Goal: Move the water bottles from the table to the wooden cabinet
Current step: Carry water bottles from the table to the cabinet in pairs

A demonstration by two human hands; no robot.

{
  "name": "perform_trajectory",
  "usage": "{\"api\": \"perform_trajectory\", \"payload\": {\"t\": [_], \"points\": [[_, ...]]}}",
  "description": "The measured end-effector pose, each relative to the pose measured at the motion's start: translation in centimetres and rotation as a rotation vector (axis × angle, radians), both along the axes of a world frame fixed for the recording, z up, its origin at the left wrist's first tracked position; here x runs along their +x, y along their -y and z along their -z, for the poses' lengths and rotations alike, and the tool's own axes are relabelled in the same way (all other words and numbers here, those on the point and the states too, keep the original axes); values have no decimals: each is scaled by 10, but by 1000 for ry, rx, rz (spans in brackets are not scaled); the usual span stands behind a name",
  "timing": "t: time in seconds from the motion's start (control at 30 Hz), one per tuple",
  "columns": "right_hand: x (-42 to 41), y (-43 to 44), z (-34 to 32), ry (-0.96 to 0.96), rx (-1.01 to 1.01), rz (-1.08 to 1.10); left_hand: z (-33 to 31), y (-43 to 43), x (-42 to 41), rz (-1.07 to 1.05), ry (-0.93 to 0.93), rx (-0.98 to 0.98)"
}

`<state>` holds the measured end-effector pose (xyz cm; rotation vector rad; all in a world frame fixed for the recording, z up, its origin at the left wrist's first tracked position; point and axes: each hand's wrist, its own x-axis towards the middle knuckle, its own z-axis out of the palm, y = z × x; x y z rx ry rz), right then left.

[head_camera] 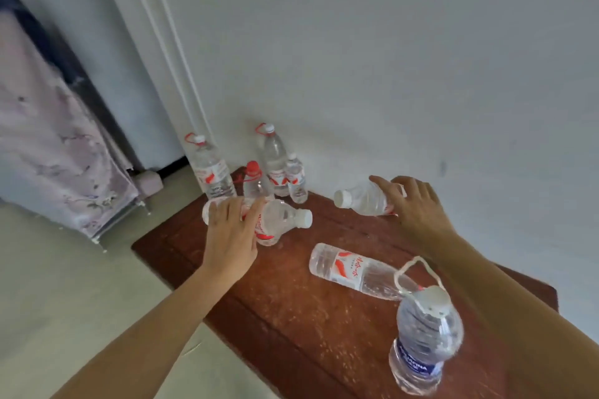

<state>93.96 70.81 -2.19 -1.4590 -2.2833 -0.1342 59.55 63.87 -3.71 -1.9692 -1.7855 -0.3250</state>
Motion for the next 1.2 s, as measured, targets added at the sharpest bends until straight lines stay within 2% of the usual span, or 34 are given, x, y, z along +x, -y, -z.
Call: {"api": "perform_trajectory", "payload": {"t": [0.13,0.27,0.33,0.53,0.63,0.87,1.03,1.2], "points": [[-68,-7,-29,217,181,-199,-17,77,-80,-191,63,88],[-166,20,-61,237,365,-361,-29,159,-150,-389,111,154],[-222,42,-68,231,378,-409,-34,201,-182,-447,90,177],[-444,175,-57,206,374,-614,-35,393,-314,-747,98,178],[-541,249,-47,151,443,-729,-37,485,-371,-873,93,153],[-748,431,-36,19,413,-1056,-36,701,-476,-1263,133,143],[-872,534,-21,-1,302,-1240,-12,804,-530,-1441,177,177],[-1011,630,16,-4,234,-1444,15,888,-604,-1591,263,84]]}}
